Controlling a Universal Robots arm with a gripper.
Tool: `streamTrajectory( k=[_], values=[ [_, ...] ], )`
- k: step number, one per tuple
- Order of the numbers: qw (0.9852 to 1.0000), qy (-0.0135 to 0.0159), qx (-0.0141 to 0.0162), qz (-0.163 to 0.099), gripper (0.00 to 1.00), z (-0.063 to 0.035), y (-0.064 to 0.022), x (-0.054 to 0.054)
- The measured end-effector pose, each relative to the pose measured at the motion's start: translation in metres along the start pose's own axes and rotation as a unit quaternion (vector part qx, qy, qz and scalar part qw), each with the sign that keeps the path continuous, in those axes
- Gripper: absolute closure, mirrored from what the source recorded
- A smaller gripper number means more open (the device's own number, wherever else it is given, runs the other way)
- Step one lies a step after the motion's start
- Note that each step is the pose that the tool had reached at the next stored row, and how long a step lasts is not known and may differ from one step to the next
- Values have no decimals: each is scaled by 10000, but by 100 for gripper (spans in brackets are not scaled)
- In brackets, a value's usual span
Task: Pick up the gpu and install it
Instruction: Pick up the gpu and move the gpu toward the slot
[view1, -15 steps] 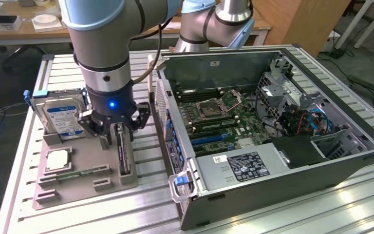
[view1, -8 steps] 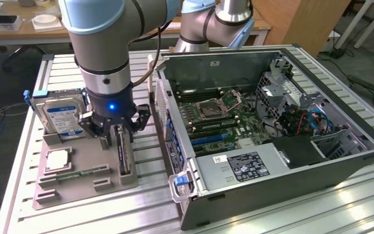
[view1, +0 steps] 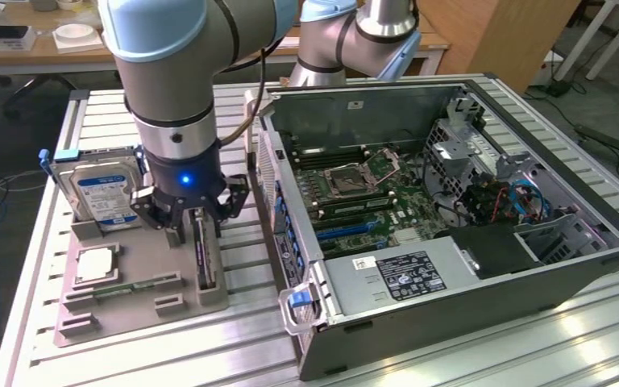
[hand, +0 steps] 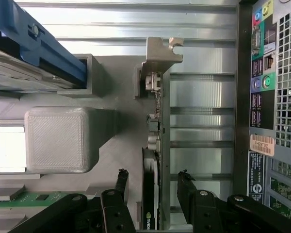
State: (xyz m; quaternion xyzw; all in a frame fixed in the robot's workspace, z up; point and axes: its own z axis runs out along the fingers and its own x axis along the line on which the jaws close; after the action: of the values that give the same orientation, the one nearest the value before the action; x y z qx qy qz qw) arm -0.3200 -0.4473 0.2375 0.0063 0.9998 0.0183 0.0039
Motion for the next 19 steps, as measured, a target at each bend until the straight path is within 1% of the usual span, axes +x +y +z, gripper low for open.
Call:
streamTrajectory(
  k=[15, 19],
  values=[
    [10000, 0, 0, 0, 47, 104, -8, 12],
    [10000, 2, 1, 0, 47, 112, -9, 14]
  ],
)
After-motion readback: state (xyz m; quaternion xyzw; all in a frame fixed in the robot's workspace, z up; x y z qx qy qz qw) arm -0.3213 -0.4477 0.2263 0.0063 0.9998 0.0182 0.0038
